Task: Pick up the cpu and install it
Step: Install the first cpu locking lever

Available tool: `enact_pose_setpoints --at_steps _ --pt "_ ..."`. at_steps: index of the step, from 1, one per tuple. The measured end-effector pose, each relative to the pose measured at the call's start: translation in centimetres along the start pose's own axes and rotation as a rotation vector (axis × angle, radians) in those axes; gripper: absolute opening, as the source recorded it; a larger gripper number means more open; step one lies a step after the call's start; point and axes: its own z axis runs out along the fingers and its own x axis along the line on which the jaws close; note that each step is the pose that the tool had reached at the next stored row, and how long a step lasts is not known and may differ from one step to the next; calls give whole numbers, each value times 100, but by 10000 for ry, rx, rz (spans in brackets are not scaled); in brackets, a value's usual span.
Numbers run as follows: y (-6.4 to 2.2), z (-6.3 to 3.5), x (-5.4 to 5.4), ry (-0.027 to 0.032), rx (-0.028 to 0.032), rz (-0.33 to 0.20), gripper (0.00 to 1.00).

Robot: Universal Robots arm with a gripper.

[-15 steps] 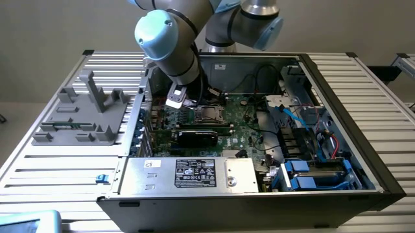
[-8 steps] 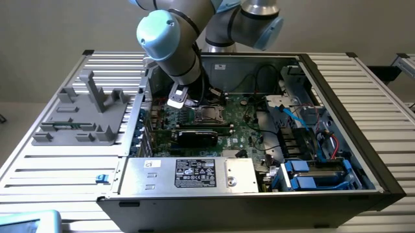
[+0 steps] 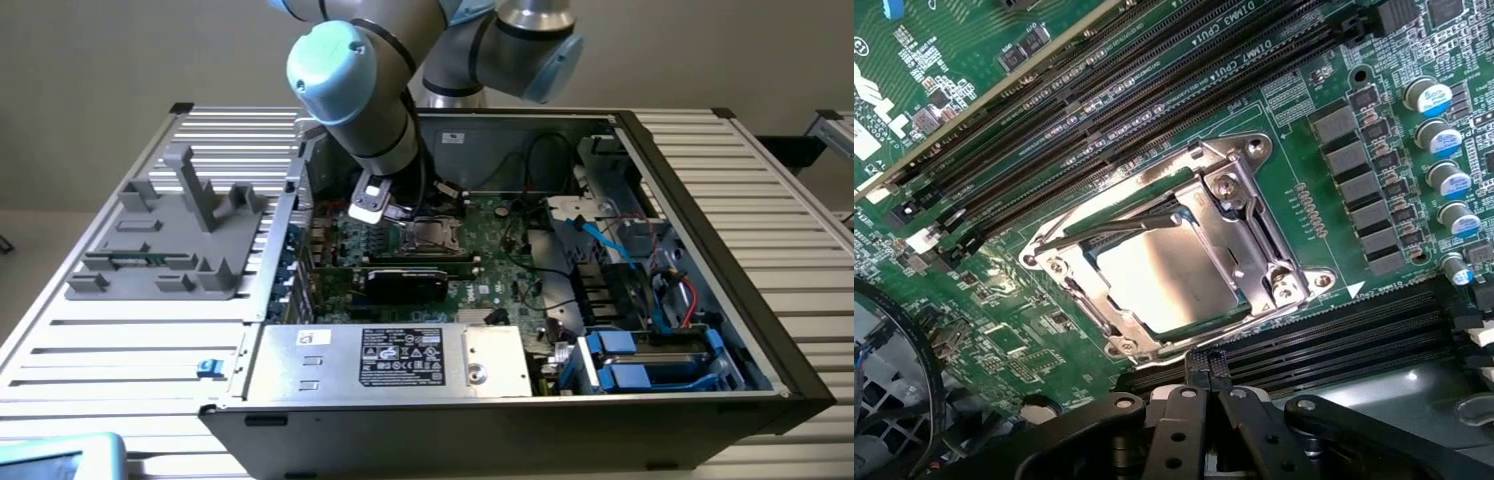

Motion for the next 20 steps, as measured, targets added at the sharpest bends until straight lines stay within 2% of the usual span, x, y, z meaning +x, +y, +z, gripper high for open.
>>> enact_pose_setpoints --at_steps 20 --pt "-18 15 37 21 -15 19 11"
